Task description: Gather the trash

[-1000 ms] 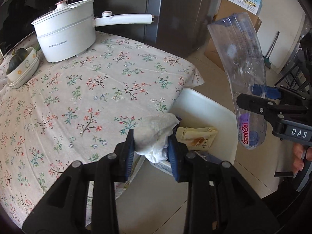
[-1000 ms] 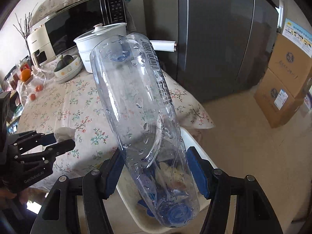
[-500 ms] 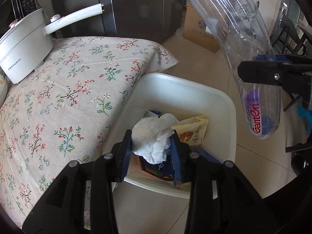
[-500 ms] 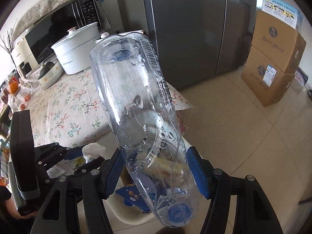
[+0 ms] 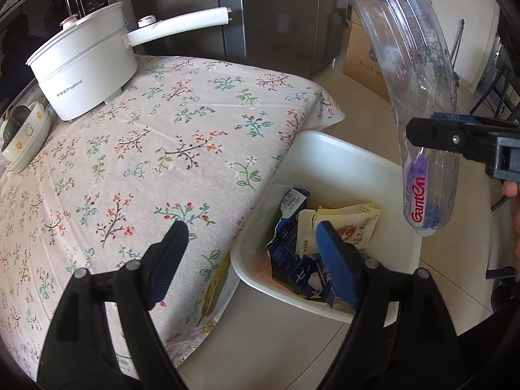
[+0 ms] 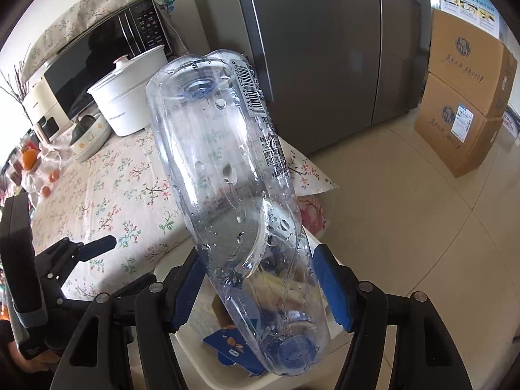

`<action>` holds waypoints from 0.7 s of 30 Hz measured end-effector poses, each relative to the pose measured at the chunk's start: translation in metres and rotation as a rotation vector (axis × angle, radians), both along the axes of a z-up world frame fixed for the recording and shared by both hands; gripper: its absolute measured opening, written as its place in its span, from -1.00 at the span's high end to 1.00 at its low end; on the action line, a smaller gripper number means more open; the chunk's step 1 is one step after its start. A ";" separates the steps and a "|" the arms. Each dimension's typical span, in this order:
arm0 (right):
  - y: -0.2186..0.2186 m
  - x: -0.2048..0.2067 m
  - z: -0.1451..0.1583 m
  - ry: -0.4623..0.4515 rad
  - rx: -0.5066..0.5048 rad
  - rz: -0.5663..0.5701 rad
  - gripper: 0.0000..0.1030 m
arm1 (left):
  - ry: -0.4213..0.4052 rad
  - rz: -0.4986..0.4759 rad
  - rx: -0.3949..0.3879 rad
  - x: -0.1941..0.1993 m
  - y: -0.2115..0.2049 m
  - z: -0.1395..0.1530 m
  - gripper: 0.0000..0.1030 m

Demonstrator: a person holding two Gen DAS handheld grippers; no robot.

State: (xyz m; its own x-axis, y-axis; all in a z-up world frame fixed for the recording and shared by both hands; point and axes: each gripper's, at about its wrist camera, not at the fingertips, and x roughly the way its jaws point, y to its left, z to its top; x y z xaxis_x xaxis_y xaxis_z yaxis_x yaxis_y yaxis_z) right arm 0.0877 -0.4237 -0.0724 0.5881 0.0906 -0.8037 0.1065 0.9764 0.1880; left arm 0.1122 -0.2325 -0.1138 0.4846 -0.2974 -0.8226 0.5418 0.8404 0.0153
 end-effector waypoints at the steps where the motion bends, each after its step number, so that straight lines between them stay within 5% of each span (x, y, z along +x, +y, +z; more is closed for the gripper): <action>1: 0.001 0.002 -0.001 0.006 0.005 -0.002 -0.45 | -0.001 0.010 0.000 0.000 0.004 0.001 -0.62; 3: 0.002 0.003 -0.002 0.008 0.000 -0.008 -0.63 | -0.003 0.025 0.000 0.000 0.010 0.003 -0.65; 15: 0.017 -0.024 0.012 0.032 -0.080 -0.015 -0.63 | -0.043 0.106 0.021 -0.015 0.049 0.020 -0.91; 21: 0.034 -0.049 0.029 -0.019 -0.100 -0.024 -0.88 | -0.056 0.138 0.015 -0.035 0.072 0.034 -0.98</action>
State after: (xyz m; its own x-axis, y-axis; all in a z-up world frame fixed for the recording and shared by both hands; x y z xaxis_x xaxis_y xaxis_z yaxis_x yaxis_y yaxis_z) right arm 0.0389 -0.3898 -0.0433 0.6048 -0.0036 -0.7964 0.1274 0.9876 0.0922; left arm 0.0771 -0.1607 -0.0798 0.5654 -0.2130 -0.7968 0.4194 0.9061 0.0554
